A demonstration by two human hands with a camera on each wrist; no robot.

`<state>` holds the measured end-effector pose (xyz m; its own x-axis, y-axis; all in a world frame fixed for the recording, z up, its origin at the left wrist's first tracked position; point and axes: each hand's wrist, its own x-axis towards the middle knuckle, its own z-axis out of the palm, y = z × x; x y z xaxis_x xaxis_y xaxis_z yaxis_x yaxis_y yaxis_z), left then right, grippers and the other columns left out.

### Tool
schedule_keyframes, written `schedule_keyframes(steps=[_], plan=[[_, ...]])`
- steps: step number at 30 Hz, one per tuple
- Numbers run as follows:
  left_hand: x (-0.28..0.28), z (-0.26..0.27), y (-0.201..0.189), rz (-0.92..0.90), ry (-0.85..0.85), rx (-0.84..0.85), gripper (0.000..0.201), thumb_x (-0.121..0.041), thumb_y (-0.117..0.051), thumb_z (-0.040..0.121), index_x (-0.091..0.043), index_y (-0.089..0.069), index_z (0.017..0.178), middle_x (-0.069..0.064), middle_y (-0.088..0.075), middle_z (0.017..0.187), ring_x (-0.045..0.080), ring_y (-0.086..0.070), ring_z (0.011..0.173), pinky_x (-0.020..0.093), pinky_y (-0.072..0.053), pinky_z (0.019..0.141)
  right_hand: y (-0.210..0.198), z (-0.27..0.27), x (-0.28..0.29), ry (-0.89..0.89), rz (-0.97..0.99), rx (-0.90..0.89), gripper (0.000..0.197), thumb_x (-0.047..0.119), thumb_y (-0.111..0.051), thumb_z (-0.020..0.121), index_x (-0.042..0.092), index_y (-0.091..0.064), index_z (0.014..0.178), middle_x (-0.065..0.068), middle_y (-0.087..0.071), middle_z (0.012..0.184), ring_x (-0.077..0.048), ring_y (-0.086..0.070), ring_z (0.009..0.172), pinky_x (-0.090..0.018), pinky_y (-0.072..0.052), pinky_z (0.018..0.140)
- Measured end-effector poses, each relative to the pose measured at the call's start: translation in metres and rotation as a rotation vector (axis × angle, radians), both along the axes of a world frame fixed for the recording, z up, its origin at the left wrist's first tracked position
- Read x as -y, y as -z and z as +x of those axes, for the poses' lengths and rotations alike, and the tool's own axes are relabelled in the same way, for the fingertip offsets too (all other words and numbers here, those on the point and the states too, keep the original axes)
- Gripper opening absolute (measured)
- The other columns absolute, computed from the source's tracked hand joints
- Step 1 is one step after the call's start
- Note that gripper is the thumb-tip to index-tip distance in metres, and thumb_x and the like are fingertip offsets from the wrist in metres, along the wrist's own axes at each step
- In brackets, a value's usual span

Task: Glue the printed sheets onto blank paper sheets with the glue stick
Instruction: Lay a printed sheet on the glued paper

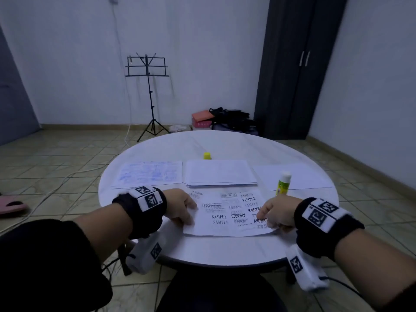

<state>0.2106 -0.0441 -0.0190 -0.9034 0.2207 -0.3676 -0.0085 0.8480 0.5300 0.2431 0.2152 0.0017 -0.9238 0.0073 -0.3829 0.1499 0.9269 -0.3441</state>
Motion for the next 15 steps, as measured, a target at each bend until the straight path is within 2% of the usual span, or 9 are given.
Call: schedule_keyframes(steps=[2, 3, 5, 7, 10, 12, 14, 15], plan=[[-0.006, -0.001, 0.002, -0.002, 0.002, 0.026, 0.055, -0.004, -0.074, 0.079, -0.008, -0.055, 0.131, -0.001, -0.059, 0.078, 0.001, -0.06, 0.047, 0.019, -0.055, 0.059, -0.001, 0.003, -0.013, 0.008, 0.042, 0.0, 0.03, -0.001, -0.057, 0.084, 0.026, -0.063, 0.096, 0.012, -0.048, 0.063, -0.001, -0.041, 0.051, -0.006, -0.033, 0.038], [-0.009, 0.0, 0.001, -0.027, 0.01, 0.018, 0.055, -0.005, -0.075, 0.079, -0.009, -0.055, 0.13, -0.002, -0.059, 0.075, -0.001, -0.058, 0.041, 0.016, -0.054, 0.056, -0.003, 0.004, -0.019, 0.021, 0.064, 0.005, 0.026, 0.002, -0.057, 0.085, 0.022, -0.065, 0.099, 0.011, -0.05, 0.065, 0.0, -0.043, 0.054, -0.006, -0.032, 0.037], [-0.013, 0.002, -0.004, -0.085, 0.036, -0.002, 0.057, -0.008, -0.076, 0.078, -0.012, -0.055, 0.131, -0.004, -0.058, 0.072, -0.002, -0.055, 0.036, 0.012, -0.05, 0.05, -0.004, -0.002, -0.032, 0.106, 0.085, 0.012, 0.019, 0.008, -0.058, 0.085, 0.008, -0.063, 0.103, 0.003, -0.057, 0.073, -0.007, -0.053, 0.059, -0.014, -0.039, 0.042], [-0.015, 0.004, -0.008, -0.174, 0.079, -0.025, 0.06, -0.015, -0.078, 0.077, -0.017, -0.054, 0.132, -0.005, -0.059, 0.074, -0.001, -0.054, 0.04, 0.01, -0.046, 0.05, -0.004, -0.008, -0.042, 0.255, 0.014, 0.006, 0.024, 0.013, -0.061, 0.086, 0.002, -0.057, 0.107, -0.006, -0.057, 0.076, -0.017, -0.058, 0.061, -0.021, -0.041, 0.048], [-0.019, 0.005, -0.011, -0.336, 0.136, -0.057, 0.067, -0.028, -0.08, 0.074, -0.027, -0.052, 0.134, -0.001, -0.066, 0.096, 0.009, -0.056, 0.056, 0.016, -0.047, 0.059, -0.002, -0.023, -0.053, 0.37, -0.182, -0.066, 0.053, 0.021, -0.067, 0.085, 0.004, -0.044, 0.129, -0.01, -0.056, 0.089, -0.021, -0.06, 0.071, -0.027, -0.044, 0.057], [-0.02, 0.004, -0.01, -0.413, 0.163, -0.074, 0.069, -0.034, -0.08, 0.073, -0.031, -0.05, 0.135, 0.002, -0.065, 0.115, 0.016, -0.062, 0.083, 0.023, -0.049, 0.076, -0.001, -0.032, -0.053, 0.412, -0.281, -0.109, 0.07, 0.024, -0.068, 0.084, 0.01, -0.03, 0.142, -0.011, -0.055, 0.103, -0.023, -0.061, 0.081, -0.029, -0.044, 0.063], [-0.019, 0.002, -0.009, -0.462, 0.164, -0.104, 0.069, -0.039, -0.08, 0.07, -0.037, -0.051, 0.133, -0.001, -0.052, 0.129, 0.018, -0.056, 0.11, 0.026, -0.045, 0.093, 0.002, -0.04, -0.05, 0.402, -0.287, -0.114, 0.06, 0.025, -0.066, 0.086, 0.009, -0.037, 0.136, -0.009, -0.055, 0.093, -0.023, -0.056, 0.077, -0.027, -0.041, 0.06], [-0.018, 0.001, -0.008, -0.475, 0.161, -0.118, 0.068, -0.042, -0.081, 0.068, -0.04, -0.053, 0.13, -0.002, -0.044, 0.133, 0.019, -0.053, 0.115, 0.028, -0.044, 0.097, 0.003, -0.043, -0.048, 0.378, -0.246, -0.105, 0.05, 0.025, -0.064, 0.087, 0.006, -0.044, 0.129, -0.009, -0.054, 0.085, -0.022, -0.054, 0.072, -0.026, -0.04, 0.058]])
